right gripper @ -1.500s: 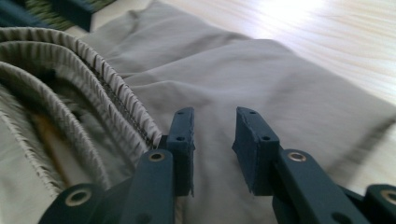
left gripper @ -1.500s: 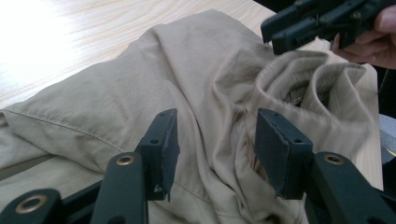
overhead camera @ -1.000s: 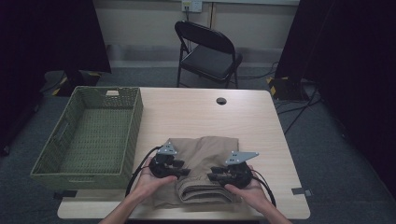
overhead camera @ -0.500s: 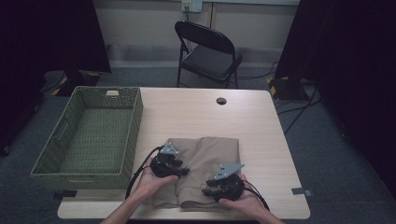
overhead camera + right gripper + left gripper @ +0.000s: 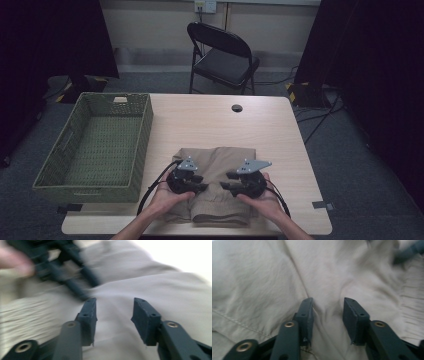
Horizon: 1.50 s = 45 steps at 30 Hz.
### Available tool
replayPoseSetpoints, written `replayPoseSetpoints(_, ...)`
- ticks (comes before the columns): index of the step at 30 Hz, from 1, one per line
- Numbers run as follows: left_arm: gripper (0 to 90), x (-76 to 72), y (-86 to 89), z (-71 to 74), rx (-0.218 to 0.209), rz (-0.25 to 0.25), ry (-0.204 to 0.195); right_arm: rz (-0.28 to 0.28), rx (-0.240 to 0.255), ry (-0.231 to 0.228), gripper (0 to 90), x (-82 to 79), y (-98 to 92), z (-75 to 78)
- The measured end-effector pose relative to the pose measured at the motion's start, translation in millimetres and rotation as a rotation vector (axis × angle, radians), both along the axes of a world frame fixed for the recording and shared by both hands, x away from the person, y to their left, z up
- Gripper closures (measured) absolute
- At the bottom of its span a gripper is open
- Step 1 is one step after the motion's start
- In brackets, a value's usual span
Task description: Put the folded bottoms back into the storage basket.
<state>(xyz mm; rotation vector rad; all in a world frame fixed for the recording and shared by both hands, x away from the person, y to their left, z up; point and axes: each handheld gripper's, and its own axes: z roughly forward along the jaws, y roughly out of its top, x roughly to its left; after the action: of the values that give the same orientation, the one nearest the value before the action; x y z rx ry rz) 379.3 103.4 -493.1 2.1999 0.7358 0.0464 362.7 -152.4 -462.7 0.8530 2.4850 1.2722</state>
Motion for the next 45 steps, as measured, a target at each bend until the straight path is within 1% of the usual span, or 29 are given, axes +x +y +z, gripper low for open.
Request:
replayPoseSetpoints(1,56.1,0.7,0.4,-0.2,-0.011,0.0,0.011,-0.019,-0.004,0.021,50.9,6.6,-2.5,-3.8)
replayPoseSetpoints(2,54.1,1.2,1.2,0.0,-0.01,-0.001,0.017,-0.035,-0.019,0.038,49.3,11.4,-4.7,-8.6)
replayPoseSetpoints(3,51.5,0.8,1.1,-0.7,-0.017,0.004,0.014,-0.042,-0.049,0.045,48.6,14.2,-6.8,-13.1)
replayPoseSetpoints(5,49.8,-0.1,1.6,-0.8,-0.016,0.001,0.012,-0.052,-0.102,0.062,47.1,16.9,-10.5,-21.5)
replayPoseSetpoints(7,48.6,-0.6,1.7,-1.1,-0.019,0.002,0.011,-0.058,-0.142,0.067,46.9,17.2,-13.4,-27.1)
replayPoseSetpoints(8,48.1,-1.2,2.1,-1.4,-0.019,0.003,0.009,-0.058,-0.149,0.07,46.9,17.3,-14.7,-28.8)
replayPoseSetpoints(11,46.6,-4.9,2.4,-2.2,-0.021,0.006,-0.006,-0.058,-0.154,0.079,47.0,16.0,-17.9,-29.0)
replayPoseSetpoints(13,46.6,-7.0,2.1,-2.9,-0.031,0.002,-0.001,-0.049,-0.16,0.083,47.2,14.3,-20.3,-28.5)
replayPoseSetpoints(14,46.7,-8.4,1.4,-3.1,-0.035,-0.002,0.0,-0.049,-0.154,0.085,47.8,13.3,-22.2,-28.8)
replayPoseSetpoints(17,47.2,-13.7,-3.3,-2.5,-0.031,-0.022,0.006,-0.049,-0.161,0.079,47.7,7.6,-26.2,-28.7)
replayPoseSetpoints(19,47.4,-16.9,-6.8,-1.1,-0.015,-0.042,0.008,-0.053,-0.166,0.084,47.6,3.1,-28.6,-28.2)
replayPoseSetpoints(20,48.2,-17.5,-7.6,-0.1,-0.009,-0.048,0.019,-0.053,-0.171,0.088,47.4,0.6,-29.4,-27.5)
replayPoseSetpoints(22,49.8,-18.1,-9.5,0.5,-0.016,-0.054,0.029,-0.047,-0.179,0.089,47.3,-5.8,-31.2,-26.9)
replayPoseSetpoints(24,52.4,-18.8,-10.3,4.1,-0.019,-0.054,0.002,-0.041,-0.182,0.107,46.8,-11.2,-33.7,-25.4)
replayPoseSetpoints(26,54.0,-17.3,-10.9,7.8,-0.046,-0.048,-0.004,-0.029,-0.181,0.132,46.7,-14.5,-35.5,-23.2)
replayPoseSetpoints(27,54.6,-16.6,-11.5,8.5,-0.051,-0.046,-0.005,-0.023,-0.174,0.137,46.5,-15.0,-35.3,-21.7)
replayPoseSetpoints(29,55.6,-15.9,-13.6,7.2,-0.036,-0.044,-0.021,-0.015,-0.15,0.119,45.1,-12.8,-34.7,-15.7)
replayPoseSetpoints(32,57.3,-14.5,-17.4,1.3,-0.004,-0.036,-0.02,-0.036,-0.071,0.084,43.0,-1.3,-36.0,-1.7)
replayPoseSetpoints(33,57.4,-14.7,-18.4,0.0,-0.004,-0.035,-0.022,-0.043,-0.062,0.07,42.1,4.3,-35.8,2.3)
replayPoseSetpoints(35,57.1,-15.1,-18.4,-0.2,0.004,-0.039,-0.024,-0.055,-0.04,0.057,40.6,16.0,-35.5,7.9)
replayPoseSetpoints(36,57.1,-15.3,-18.1,-0.2,0.006,-0.038,-0.023,-0.058,-0.036,0.055,40.1,21.9,-34.6,9.6)
replayPoseSetpoints(37,56.9,-15.3,-17.9,-0.7,0.001,-0.037,-0.025,-0.06,-0.037,0.048,40.0,26.3,-33.6,10.5)
replayPoseSetpoints(38,56.4,-15.5,-18.0,-1.2,-0.004,-0.033,-0.026,-0.065,-0.033,0.031,39.6,33.3,-31.6,11.7)
replayPoseSetpoints(39,55.8,-15.5,-18.1,-1.5,-0.007,-0.032,-0.025,-0.066,-0.026,0.028,38.5,39.1,-29.4,12.4)
replayPoseSetpoints(41,54.6,-15.0,-17.3,-1.2,-0.007,-0.038,-0.017,-0.062,-0.014,0.03,37.7,51.8,-23.9,12.9)
replayPoseSetpoints(43,54.6,-14.4,-16.7,-1.7,-0.015,-0.037,-0.013,-0.061,-0.016,0.035,37.7,64.4,-16.4,11.9)
replayPoseSetpoints(45,54.6,-14.2,-16.4,-1.6,-0.017,-0.037,-0.008,-0.061,-0.007,0.047,37.7,76.2,-9.2,9.3)
